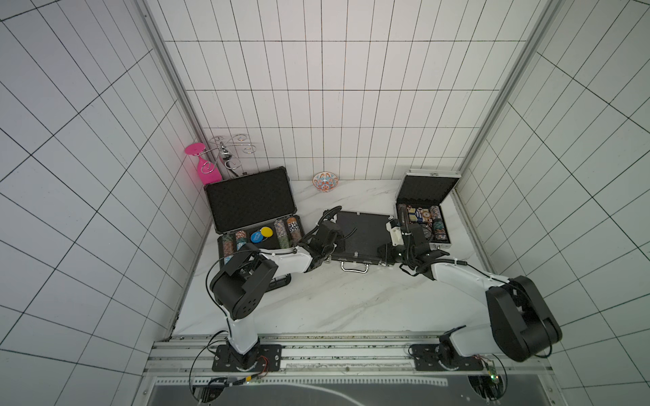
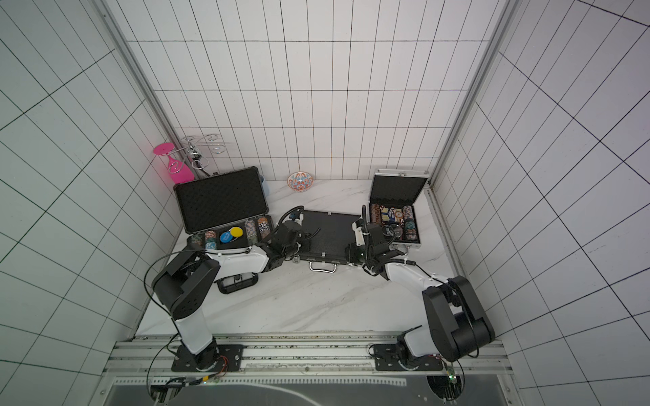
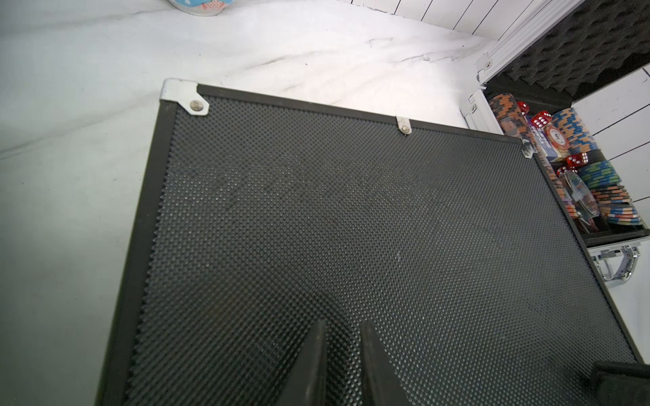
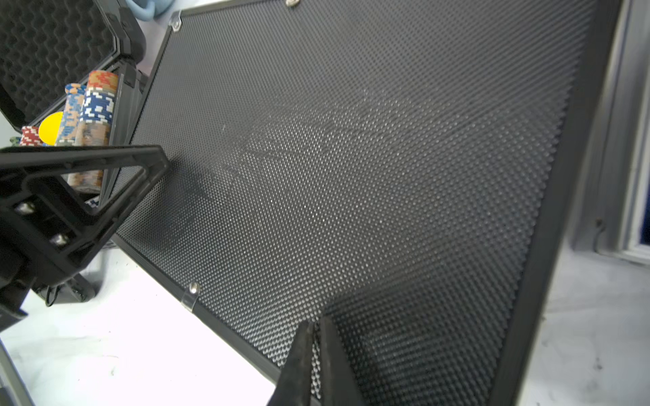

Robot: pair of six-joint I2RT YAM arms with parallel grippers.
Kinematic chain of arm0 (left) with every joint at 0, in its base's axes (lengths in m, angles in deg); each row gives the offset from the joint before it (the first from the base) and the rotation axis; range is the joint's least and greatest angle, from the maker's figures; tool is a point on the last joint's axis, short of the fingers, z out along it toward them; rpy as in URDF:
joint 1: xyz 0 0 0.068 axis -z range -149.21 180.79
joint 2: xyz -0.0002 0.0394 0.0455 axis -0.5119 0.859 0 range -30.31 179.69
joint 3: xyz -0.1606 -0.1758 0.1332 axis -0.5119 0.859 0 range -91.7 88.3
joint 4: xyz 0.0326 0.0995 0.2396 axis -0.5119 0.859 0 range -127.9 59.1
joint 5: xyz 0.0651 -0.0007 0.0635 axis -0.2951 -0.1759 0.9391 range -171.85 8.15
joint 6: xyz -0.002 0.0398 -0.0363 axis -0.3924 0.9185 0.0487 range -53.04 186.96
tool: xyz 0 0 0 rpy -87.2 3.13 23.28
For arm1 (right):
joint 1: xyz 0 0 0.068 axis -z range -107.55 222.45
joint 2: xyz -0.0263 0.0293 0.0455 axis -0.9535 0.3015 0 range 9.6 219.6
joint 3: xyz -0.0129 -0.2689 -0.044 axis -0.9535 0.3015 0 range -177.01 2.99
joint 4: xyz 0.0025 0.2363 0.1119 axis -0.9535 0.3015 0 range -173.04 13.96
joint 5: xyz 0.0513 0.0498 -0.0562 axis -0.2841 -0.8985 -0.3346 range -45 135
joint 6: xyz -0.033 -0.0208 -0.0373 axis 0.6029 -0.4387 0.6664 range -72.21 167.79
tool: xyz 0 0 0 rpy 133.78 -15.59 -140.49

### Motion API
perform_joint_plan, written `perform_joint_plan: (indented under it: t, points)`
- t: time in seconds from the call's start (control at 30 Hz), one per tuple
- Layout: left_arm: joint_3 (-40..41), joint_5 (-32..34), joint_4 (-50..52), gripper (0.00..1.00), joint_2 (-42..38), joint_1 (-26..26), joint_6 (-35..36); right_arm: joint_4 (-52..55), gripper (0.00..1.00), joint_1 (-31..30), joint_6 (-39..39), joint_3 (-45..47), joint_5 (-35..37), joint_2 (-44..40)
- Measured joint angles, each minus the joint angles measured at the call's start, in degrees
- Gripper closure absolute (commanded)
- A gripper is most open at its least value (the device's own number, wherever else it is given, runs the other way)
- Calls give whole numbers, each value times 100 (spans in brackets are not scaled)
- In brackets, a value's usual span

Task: Close the poker set cases
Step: Fasten the fastener on the poker set case.

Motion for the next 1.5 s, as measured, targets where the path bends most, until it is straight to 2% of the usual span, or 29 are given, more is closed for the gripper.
perform_joint_plan:
  t: [0.3, 0.63, 0.9, 1.03, 1.3, 1.5]
  points:
    - [-50, -15, 46, 80, 33, -7, -15, -90, 90, -55, -229, 691, 166, -754]
    - [-50, -17, 44, 81, 2, -4, -22, -916, 91, -109, -435, 1003, 175, -597]
    - [-50, -20, 44, 81, -4, -7, -26, -1241, 91, -313, -713, 1486, 358, -1045]
    - [-50, -20, 46, 81, -13, -7, -33, -435, 91, -450, -809, 1766, 299, -901]
    - [-31, -48, 68, 81, -37, 0, -39, -400, 92, -527, -964, 1827, 234, -874]
    - [-39, -48, 90, 81, -44, 0, -37, 452, 92, -562, -964, 1803, 415, -1362]
